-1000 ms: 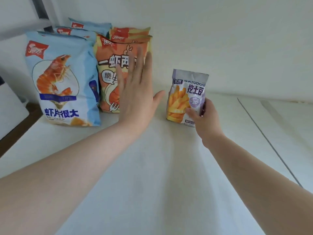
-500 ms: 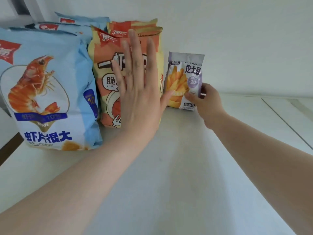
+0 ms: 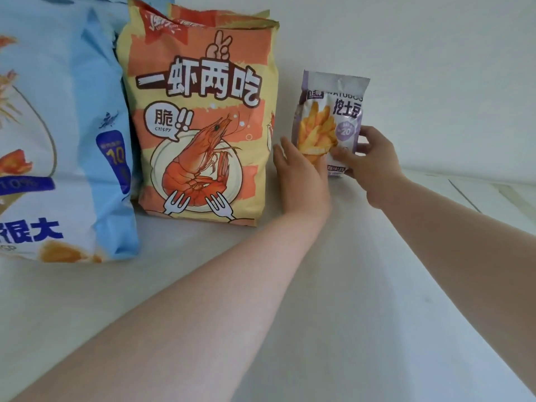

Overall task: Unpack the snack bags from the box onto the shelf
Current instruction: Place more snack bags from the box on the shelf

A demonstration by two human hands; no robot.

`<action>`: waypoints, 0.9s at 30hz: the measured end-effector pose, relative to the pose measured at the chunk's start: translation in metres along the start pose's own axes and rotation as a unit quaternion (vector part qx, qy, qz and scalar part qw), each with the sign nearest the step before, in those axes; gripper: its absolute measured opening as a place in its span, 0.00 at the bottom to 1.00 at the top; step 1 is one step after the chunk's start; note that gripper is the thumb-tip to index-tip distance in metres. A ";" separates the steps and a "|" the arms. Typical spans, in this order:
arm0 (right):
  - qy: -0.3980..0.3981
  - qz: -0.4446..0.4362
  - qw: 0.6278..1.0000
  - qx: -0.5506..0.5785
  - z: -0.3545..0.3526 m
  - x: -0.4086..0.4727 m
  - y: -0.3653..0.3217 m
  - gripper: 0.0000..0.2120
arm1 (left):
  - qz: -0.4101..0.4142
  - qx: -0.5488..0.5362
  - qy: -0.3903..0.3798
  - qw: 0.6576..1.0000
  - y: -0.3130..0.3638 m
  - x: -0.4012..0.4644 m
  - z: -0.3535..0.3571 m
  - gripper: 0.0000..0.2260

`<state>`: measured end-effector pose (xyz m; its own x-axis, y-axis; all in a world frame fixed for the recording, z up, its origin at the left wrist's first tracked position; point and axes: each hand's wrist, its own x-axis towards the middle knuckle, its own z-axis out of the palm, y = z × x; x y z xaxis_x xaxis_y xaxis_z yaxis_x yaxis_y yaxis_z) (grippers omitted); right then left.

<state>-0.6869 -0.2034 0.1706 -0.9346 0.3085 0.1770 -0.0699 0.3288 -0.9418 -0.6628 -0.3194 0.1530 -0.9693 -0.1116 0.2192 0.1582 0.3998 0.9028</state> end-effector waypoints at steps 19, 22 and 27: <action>0.029 0.005 1.000 -0.006 0.039 0.029 0.003 0.18 | -0.123 0.006 0.115 0.986 -0.014 0.064 0.019 0.17; 0.036 0.002 0.999 -0.005 0.042 0.031 0.004 0.17 | -0.124 -0.008 0.126 0.984 -0.014 0.065 0.023 0.17; 0.043 -0.005 0.999 -0.006 0.042 0.032 0.007 0.16 | -0.135 0.002 0.132 0.982 -0.015 0.073 0.025 0.16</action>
<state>-0.7318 -0.2292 0.1578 -0.9003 0.3807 0.2112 -0.0751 0.3422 -0.9366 -0.7407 -0.3104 0.1463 -0.8934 -0.4451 0.0608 -0.0988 0.3268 0.9399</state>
